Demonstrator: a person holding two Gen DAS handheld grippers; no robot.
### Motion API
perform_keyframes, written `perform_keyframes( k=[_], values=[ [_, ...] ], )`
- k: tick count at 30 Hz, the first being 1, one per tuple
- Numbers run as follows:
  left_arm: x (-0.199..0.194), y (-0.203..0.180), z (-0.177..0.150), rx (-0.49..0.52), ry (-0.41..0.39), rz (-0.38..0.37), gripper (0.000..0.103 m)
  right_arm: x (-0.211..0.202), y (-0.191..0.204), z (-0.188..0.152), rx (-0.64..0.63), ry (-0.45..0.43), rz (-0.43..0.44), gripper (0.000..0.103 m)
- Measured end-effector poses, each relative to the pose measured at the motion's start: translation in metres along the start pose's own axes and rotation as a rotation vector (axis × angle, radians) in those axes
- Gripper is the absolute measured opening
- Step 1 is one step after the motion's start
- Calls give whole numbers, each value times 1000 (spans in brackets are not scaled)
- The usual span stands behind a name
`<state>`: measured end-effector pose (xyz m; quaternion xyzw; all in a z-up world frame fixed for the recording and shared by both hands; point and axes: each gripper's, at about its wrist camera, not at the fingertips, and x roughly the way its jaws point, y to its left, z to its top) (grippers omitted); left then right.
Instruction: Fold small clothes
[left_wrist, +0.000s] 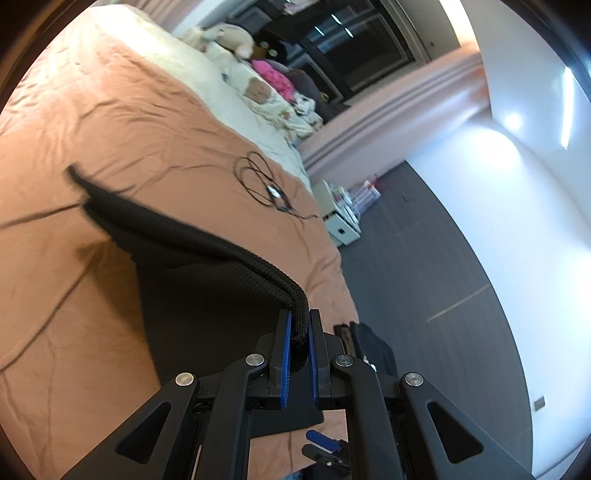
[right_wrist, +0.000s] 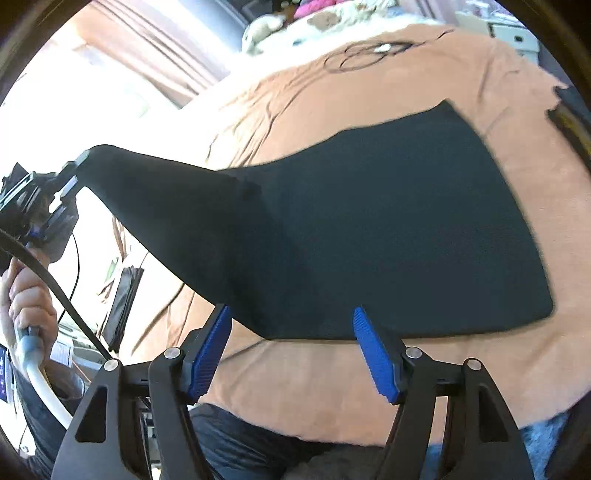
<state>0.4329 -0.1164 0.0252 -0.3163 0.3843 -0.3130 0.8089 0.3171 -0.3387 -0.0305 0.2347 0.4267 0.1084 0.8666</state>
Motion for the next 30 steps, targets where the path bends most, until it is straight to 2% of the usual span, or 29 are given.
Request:
perform_keyframes(
  k=[1, 6, 12, 23, 25, 30],
  values=[
    [7, -8, -2, 11, 13, -4, 8, -14, -13, -4, 28, -31, 7, 67],
    [41, -35, -9, 64, 76, -9, 8, -23, -27, -15, 85, -79, 7, 67],
    [86, -57, -31, 114, 173, -21, 8, -52, -54, -47, 190, -154, -10, 67],
    [159, -84, -80, 180, 335, -42, 8, -87, -55, -93, 267, -207, -52, 67],
    [171, -88, -90, 190, 364, -46, 8, -105, -58, -103, 296, -213, -54, 67],
    [203, -95, -115, 209, 450, -49, 8, -115, -63, -116, 326, -207, -60, 67]
  ],
)
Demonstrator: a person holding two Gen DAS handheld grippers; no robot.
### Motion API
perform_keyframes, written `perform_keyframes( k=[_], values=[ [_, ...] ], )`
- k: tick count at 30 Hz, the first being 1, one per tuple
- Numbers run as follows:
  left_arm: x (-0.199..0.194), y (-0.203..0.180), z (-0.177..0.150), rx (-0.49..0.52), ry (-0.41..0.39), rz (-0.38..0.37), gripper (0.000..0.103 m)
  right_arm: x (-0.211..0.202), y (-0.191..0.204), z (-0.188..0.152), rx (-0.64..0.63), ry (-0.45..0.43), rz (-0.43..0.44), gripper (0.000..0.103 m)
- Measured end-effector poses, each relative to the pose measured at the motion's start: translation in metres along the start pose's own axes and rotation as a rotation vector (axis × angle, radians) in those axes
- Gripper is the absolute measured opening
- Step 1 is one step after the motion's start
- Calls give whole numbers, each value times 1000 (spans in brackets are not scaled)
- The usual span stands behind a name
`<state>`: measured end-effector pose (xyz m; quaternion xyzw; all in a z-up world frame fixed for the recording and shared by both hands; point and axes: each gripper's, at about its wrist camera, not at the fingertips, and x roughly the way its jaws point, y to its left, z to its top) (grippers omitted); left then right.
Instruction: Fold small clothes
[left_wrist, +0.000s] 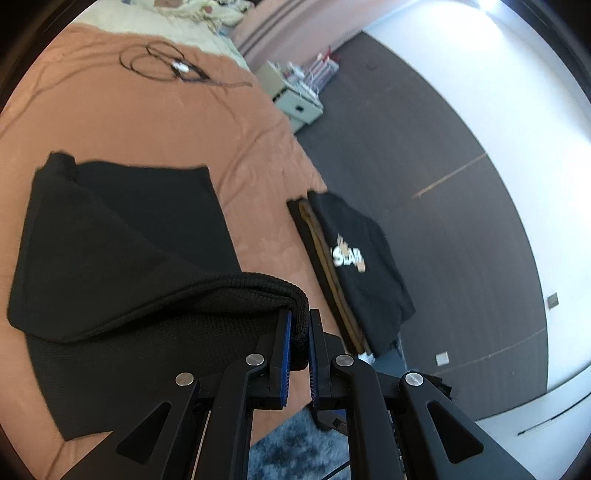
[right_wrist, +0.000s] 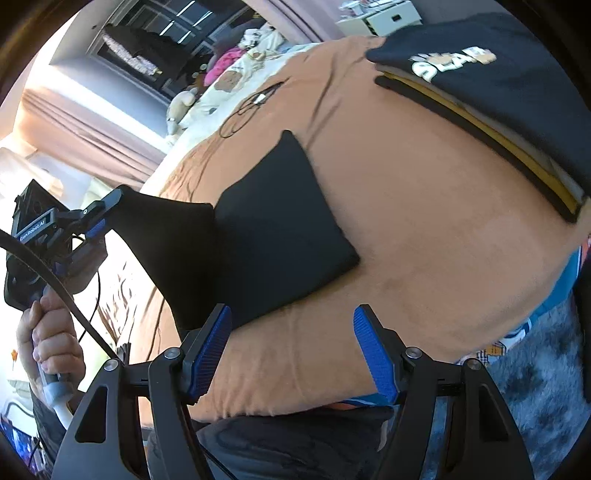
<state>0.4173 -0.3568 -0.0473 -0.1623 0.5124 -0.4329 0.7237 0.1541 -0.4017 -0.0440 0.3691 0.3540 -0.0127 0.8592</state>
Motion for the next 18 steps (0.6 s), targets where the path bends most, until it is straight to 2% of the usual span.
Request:
perform_keyframes(
  k=[4, 6, 8, 13, 18],
  values=[
    [25, -1, -5, -13, 88, -12, 14, -3, -2, -4, 21, 5, 2, 67],
    [29, 2, -8, -18, 108, -30, 38, -1, -2, -5, 23, 10, -2, 67],
    [24, 4, -10, -9, 93, -16, 53, 0, 0, -6, 11, 16, -13, 67],
    [0, 25, -12, 1, 63, 54, 55, 10, 2, -3, -35, 36, -33, 67],
    [-26, 58, -18, -4, 48, 162, 55, 14, 17, 3, -145, 60, -80, 67]
  ],
)
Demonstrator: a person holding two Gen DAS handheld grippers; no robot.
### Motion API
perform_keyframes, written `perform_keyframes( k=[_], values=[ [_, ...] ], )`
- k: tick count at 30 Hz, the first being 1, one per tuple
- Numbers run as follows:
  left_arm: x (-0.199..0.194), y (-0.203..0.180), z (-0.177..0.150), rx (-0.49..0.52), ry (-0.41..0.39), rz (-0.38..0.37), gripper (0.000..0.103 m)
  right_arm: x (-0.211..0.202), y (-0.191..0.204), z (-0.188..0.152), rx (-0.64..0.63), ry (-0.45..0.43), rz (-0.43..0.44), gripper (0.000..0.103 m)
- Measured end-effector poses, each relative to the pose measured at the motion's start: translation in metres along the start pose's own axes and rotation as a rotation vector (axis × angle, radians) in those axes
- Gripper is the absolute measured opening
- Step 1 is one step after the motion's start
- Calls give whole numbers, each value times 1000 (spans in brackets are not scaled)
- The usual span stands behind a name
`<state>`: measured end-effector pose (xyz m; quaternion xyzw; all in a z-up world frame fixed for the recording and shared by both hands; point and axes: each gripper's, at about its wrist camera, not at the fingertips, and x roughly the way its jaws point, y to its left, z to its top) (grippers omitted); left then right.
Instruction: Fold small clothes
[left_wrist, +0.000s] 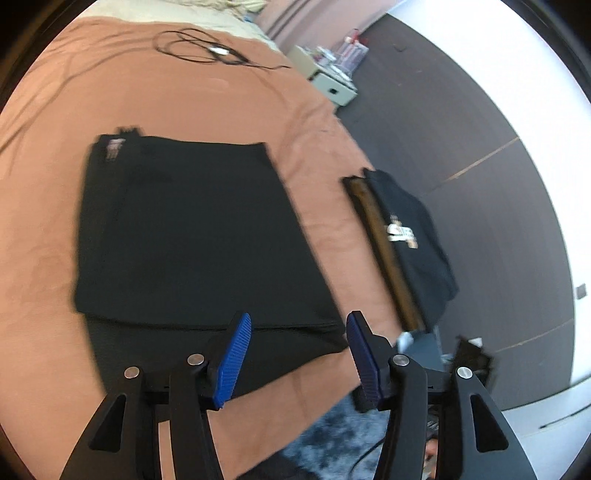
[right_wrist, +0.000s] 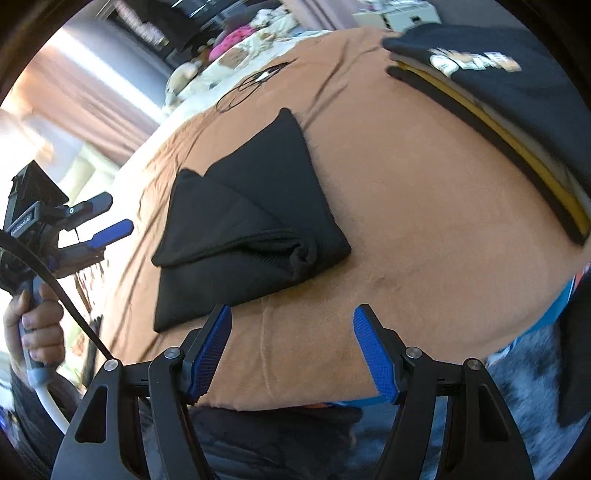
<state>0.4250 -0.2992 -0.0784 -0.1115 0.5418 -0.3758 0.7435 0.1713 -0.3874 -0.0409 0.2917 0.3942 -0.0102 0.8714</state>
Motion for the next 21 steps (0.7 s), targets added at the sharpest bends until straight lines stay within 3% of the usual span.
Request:
perform_keyframes(
  k=[4, 10, 18, 21],
  values=[
    [-13, 28, -8, -24, -13, 59, 55, 1, 14, 12, -96, 7, -35, 67],
    [-28, 76, -28, -67, -17, 148, 55, 8, 22, 30, -191, 30, -52, 47],
    [-23, 117, -58, -144, 3, 182, 55, 30, 31, 46, -384, 83, -113, 47],
    [-17, 122, -65, -157, 7, 180, 55, 38, 35, 48, -464, 111, -145, 42]
  ],
)
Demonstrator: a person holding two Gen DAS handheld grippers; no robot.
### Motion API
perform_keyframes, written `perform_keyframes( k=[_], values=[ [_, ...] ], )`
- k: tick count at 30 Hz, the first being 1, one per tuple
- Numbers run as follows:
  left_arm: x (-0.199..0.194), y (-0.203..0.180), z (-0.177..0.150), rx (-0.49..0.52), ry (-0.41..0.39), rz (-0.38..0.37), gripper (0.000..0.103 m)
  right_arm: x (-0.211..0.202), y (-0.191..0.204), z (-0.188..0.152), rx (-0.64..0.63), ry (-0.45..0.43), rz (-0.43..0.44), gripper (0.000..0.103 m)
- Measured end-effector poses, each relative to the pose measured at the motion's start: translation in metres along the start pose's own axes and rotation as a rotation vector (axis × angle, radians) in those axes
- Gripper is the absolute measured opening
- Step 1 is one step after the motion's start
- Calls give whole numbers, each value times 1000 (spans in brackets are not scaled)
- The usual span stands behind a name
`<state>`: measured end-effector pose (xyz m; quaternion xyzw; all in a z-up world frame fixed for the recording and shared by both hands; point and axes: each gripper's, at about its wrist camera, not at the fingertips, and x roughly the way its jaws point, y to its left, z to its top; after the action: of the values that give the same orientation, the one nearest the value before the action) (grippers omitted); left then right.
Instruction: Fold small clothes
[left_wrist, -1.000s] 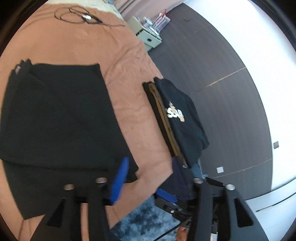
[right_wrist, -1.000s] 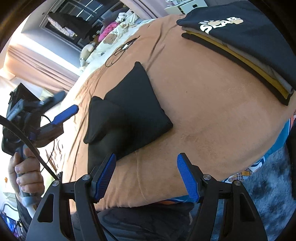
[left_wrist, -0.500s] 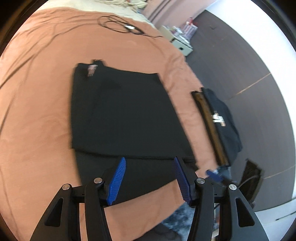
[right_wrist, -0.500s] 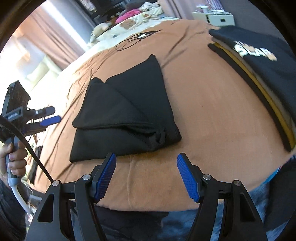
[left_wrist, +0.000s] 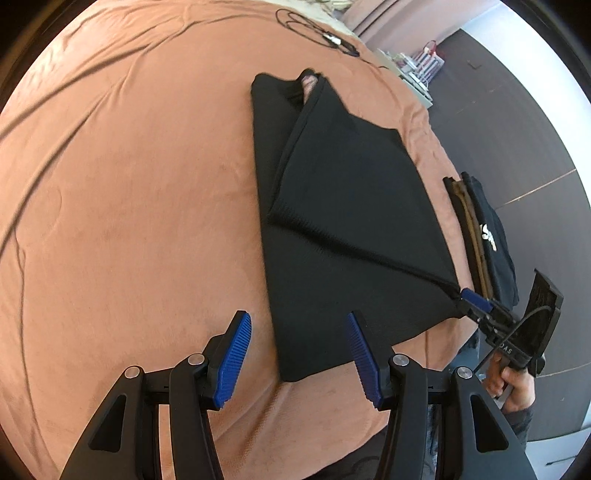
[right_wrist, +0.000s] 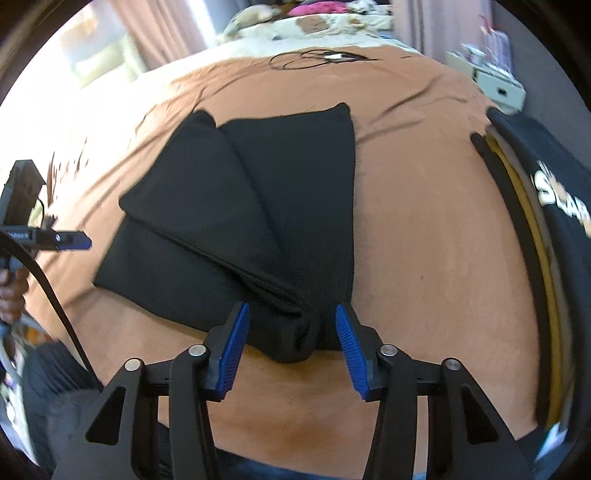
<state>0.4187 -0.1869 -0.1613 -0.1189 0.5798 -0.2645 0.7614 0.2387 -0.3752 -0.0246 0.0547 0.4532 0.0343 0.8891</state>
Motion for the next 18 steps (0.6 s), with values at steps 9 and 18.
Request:
perform_keyframes(
  k=[9, 18],
  values=[
    [31, -1, -13, -17, 31, 24, 42, 12, 18, 12, -212, 20, -35, 39],
    [32, 3, -23, -31, -45, 19, 34, 34, 15, 13, -262, 73, -45, 13]
  ],
)
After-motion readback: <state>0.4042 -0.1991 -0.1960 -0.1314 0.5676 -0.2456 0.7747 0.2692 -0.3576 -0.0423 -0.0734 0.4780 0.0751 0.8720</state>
